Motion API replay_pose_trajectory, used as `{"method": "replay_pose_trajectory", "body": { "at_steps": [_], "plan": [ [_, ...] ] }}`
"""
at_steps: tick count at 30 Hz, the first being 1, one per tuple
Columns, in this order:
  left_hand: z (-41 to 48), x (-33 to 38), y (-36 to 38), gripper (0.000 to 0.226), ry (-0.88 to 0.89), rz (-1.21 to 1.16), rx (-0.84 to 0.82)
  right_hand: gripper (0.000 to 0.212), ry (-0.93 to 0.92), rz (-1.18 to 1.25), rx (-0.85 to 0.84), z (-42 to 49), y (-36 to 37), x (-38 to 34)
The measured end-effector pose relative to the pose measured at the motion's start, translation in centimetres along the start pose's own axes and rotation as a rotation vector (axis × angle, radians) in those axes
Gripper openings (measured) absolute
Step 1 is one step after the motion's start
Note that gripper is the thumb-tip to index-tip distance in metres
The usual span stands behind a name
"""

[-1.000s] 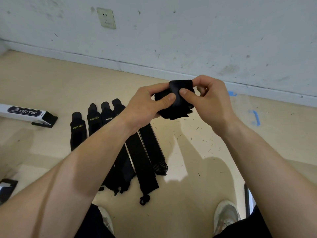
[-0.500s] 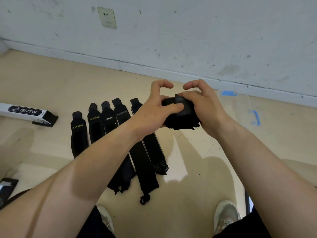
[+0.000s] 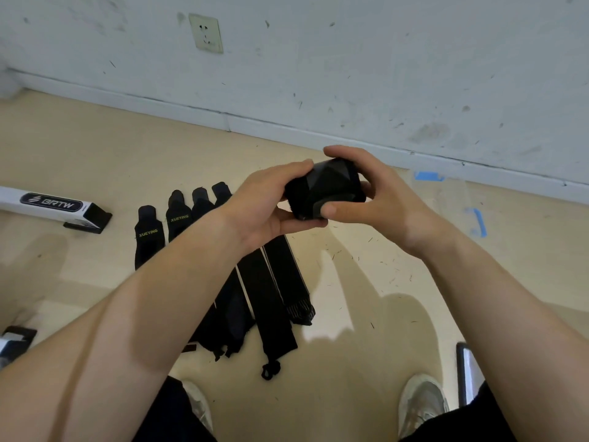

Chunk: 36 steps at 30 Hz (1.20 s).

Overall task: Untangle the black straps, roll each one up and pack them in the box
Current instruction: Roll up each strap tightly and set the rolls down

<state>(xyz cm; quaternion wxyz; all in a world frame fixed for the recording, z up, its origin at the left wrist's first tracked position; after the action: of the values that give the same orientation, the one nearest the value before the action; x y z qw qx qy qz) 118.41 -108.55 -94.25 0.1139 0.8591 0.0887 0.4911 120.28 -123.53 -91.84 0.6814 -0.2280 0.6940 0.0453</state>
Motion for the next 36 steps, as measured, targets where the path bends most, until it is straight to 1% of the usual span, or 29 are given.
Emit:
{"method": "replay_pose_trajectory", "body": {
  "at_steps": [1, 4, 9, 12, 14, 15, 16, 19, 22, 25, 27, 29, 31, 33, 34, 36],
  "plan": [
    [-0.1, -0.2, 0.0, 0.035, -0.018, -0.007, 0.0, 0.063, -0.013, -0.01, 0.017, 0.0, -0.1, 0.1],
    [-0.2, -0.5, 0.1, 0.037, -0.041, 0.0, -0.009, 0.045, -0.031, 0.027, 0.079, 0.2, -0.4, 0.4],
    [-0.4, -0.8, 0.0, 0.044, -0.063, 0.015, -0.011, 0.025, -0.082, -0.044, 0.138, 0.3, -0.3, 0.3],
    [-0.6, -0.8, 0.6, 0.052, -0.031, 0.097, -0.092, 0.016, -0.065, -0.022, 0.164, 0.2, -0.1, 0.4],
    [-0.8, -0.8, 0.9, 0.062, 0.007, 0.135, -0.126, 0.012, -0.03, 0.012, 0.19, 0.1, -0.2, 0.5],
    [-0.7, -0.9, 0.9, 0.065, 0.018, 0.138, -0.113, 0.013, -0.009, 0.031, 0.2, 0.0, -0.2, 0.6],
    [-0.7, -1.1, 0.8, 0.064, 0.023, 0.132, -0.09, 0.015, 0.012, 0.047, 0.204, -0.1, -0.1, 0.8],
    [-0.7, -1.6, 0.7, 0.047, 0.019, 0.1, -0.031, 0.024, 0.076, 0.054, 0.192, -0.4, 0.3, 1.4],
    [-0.9, -2.1, 1.0, 0.038, 0.028, 0.071, -0.001, 0.025, 0.12, 0.09, 0.126, -1.0, 0.3, 2.1],
    [-1.5, -2.6, 1.4, 0.038, 0.022, 0.05, 0.004, 0.042, 0.144, 0.115, 0.025, -2.0, -0.1, 2.5],
    [-2.0, -3.3, 1.6, 0.038, 0.003, 0.047, 0.023, 0.049, 0.166, 0.141, -0.003, -2.7, -0.4, 2.8],
    [-2.8, -4.2, 1.9, 0.038, -0.025, 0.048, 0.026, 0.047, 0.192, 0.151, 0.029, -3.6, -0.6, 3.3],
    [-3.4, -5.3, 2.3, 0.044, -0.055, 0.051, -0.018, 0.043, 0.235, 0.163, 0.095, -4.6, -0.6, 3.9],
    [-3.6, -6.2, 2.2, 0.052, -0.082, 0.107, -0.041, 0.044, 0.301, 0.188, 0.155, -5.7, -0.3, 4.8],
    [-3.6, -6.6, 1.8, 0.054, -0.083, 0.192, -0.012, 0.045, 0.331, 0.191, 0.18, -6.1, -0.1, 5.3],
    [-3.2, -6.8, 0.6, 0.055, -0.025, 0.434, 0.103, 0.046, 0.379, 0.175, 0.235, -6.9, 0.0, 6.4]
  ]
}}
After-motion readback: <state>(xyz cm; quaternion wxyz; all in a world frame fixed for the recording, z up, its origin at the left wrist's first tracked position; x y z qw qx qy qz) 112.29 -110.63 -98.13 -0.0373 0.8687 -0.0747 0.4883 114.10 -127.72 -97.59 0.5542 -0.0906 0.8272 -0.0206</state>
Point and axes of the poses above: each hand's wrist, its own z-axis towards the middle knuckle, its own y-axis out of the palm, x = y × z, the point moved 8 cm from there along z, towards the middle knuckle, and after that the axes turned 2 degrees about x, right-handed, at the moved point
